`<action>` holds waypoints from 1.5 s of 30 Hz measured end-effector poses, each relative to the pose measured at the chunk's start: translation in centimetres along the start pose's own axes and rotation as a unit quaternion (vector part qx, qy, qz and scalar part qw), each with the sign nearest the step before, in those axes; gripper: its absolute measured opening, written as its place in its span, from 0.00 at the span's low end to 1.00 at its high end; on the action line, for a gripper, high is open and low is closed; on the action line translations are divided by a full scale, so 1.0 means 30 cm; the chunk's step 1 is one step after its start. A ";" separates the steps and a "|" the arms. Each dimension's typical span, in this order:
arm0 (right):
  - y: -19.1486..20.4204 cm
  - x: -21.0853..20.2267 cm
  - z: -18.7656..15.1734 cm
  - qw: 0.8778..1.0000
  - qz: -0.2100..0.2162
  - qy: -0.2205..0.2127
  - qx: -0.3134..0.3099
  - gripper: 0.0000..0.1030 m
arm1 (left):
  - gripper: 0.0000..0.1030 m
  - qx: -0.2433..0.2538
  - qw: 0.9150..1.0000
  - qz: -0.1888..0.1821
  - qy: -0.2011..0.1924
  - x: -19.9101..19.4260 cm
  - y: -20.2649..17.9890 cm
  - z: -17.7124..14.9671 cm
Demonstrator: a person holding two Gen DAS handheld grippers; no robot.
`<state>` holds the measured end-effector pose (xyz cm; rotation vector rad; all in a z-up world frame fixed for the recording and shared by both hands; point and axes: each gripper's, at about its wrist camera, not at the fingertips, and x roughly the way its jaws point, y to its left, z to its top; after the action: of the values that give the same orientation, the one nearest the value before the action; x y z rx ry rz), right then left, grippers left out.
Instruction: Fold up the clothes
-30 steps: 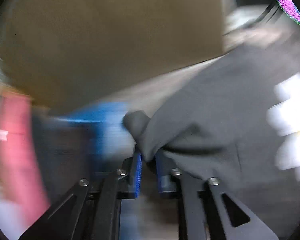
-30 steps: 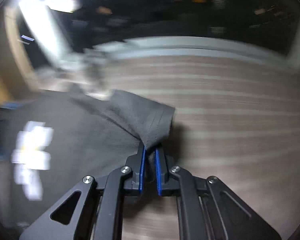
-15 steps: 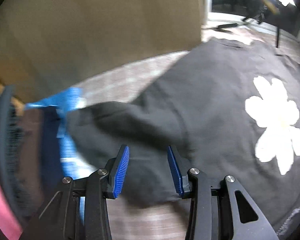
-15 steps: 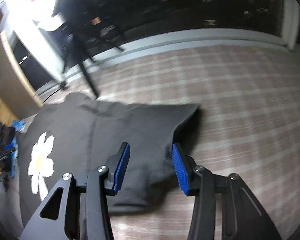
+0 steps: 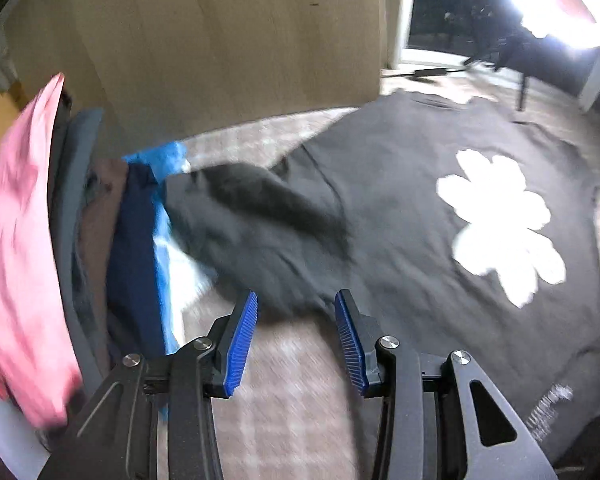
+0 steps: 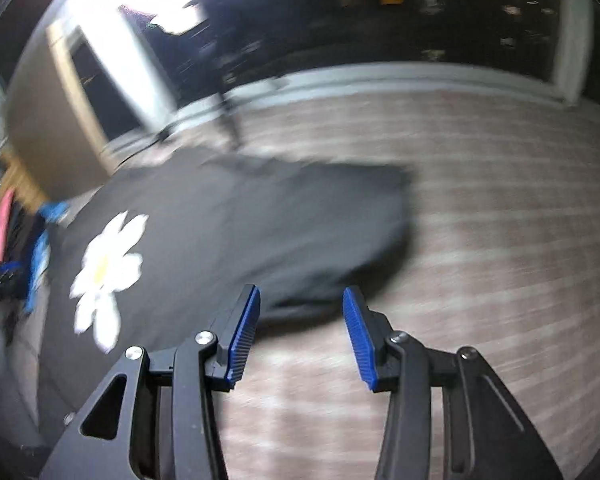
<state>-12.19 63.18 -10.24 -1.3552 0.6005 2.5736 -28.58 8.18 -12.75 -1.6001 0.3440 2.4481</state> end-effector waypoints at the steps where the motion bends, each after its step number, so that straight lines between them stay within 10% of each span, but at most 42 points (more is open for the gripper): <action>1: 0.040 0.037 -0.020 1.000 0.025 0.014 -0.005 0.42 | 0.38 -0.005 1.000 0.001 0.001 -0.024 0.008 -0.040; 7: 0.047 0.132 -0.109 0.996 -0.016 0.084 -0.034 0.41 | 0.38 -0.037 0.999 0.006 0.010 -0.169 0.058 -0.282; 12: -0.111 -0.138 -0.170 0.997 -0.024 0.038 0.062 0.42 | 0.38 -0.063 0.998 0.004 0.020 -0.284 0.090 -0.490; 19: 0.018 -0.458 -0.536 0.999 0.013 0.047 0.023 0.46 | 0.38 -0.067 0.993 -0.082 0.059 -0.294 -0.026 -0.789; 30: 0.310 -0.379 -0.940 0.994 0.053 0.091 -0.030 0.24 | 0.38 0.036 0.985 -0.149 0.084 -0.187 -0.227 -0.877; 38: 0.347 -0.521 -1.206 0.960 -0.102 0.217 -0.145 0.24 | 0.38 0.056 0.982 -0.155 0.089 -0.208 -0.219 -0.970; 45: 0.255 -0.561 -1.136 0.990 -0.070 0.116 -0.022 0.37 | 0.38 -0.003 0.981 -0.167 0.096 -0.214 -0.121 -1.078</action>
<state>20.49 42.33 -11.60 -1.6636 0.4641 2.3509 3.20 1.76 -19.72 -1.7414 0.0844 2.0554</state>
